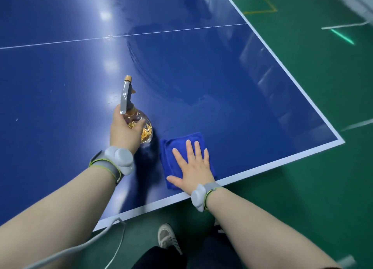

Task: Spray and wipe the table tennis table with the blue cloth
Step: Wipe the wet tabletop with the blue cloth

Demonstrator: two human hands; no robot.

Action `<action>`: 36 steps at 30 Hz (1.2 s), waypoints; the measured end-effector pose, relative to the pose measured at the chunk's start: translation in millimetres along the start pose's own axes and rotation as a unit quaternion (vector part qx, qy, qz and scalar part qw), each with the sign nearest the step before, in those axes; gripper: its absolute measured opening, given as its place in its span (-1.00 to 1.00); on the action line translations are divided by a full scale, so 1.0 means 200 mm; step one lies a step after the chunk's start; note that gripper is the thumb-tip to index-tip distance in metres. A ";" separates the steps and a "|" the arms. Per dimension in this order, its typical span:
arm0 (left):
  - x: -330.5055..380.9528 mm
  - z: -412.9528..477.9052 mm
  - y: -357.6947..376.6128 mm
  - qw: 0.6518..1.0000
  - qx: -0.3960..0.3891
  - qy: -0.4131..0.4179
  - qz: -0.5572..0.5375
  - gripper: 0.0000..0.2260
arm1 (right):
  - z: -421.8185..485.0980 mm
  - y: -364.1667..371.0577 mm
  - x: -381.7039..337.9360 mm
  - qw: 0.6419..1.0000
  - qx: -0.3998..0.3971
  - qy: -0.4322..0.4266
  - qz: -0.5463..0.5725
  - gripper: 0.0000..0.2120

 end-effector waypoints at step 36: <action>-0.29 0.14 0.17 0.868 -0.127 -0.264 0.400 -0.48 | 0.44 -0.30 0.58 0.994 0.015 0.093 0.049 -0.23</action>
Point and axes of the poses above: each hand's wrist, its own z-axis towards the middle knuckle, its own y-axis out of the palm, x = y × z, the point moved 8 cm from there along z, towards the middle knuckle, and after that the axes turned 6 degrees about z, right-handed, at the moved point
